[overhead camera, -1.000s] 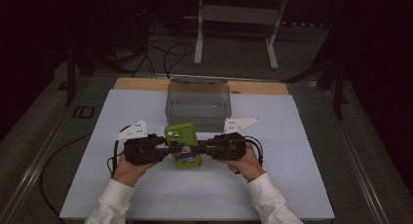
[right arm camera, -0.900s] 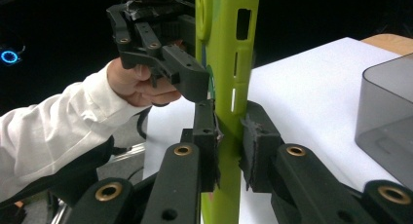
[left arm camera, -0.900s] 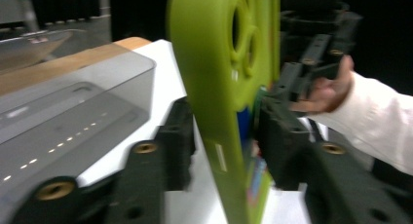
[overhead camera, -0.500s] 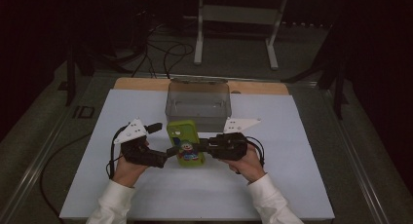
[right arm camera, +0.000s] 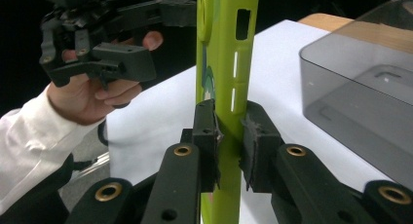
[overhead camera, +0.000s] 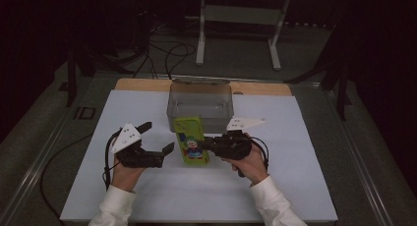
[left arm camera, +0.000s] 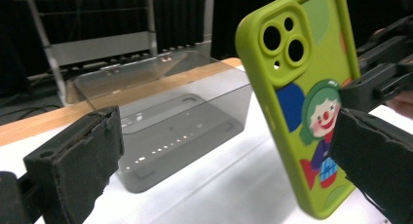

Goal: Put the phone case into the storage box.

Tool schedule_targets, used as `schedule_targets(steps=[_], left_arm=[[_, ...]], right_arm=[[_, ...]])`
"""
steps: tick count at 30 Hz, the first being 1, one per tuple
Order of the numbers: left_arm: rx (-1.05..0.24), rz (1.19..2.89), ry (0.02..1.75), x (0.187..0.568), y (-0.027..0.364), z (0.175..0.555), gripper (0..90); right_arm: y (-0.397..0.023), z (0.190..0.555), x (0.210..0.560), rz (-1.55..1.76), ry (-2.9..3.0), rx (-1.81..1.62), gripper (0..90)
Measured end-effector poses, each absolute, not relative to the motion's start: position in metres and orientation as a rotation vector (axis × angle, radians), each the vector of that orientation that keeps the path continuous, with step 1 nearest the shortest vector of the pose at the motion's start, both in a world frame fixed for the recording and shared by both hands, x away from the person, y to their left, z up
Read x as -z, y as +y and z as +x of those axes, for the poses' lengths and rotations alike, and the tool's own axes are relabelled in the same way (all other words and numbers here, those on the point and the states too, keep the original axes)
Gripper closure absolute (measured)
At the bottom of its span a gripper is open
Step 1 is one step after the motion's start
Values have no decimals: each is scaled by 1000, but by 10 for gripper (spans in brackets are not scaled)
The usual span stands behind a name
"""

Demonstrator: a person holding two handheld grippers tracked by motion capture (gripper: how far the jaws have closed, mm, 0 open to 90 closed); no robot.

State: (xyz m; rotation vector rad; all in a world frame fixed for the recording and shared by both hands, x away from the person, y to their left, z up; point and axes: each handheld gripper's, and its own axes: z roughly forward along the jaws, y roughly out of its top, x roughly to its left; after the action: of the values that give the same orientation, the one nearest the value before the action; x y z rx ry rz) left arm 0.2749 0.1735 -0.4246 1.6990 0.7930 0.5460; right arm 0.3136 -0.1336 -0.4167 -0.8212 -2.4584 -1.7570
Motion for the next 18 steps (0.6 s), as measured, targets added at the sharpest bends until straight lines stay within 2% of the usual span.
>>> schedule_targets(steps=[18], left_arm=[[-646, 1692, 928, 451, 208, 256, 0]], right_arm=[[-129, 319, 410, -1001, -2488, 1641, 787]])
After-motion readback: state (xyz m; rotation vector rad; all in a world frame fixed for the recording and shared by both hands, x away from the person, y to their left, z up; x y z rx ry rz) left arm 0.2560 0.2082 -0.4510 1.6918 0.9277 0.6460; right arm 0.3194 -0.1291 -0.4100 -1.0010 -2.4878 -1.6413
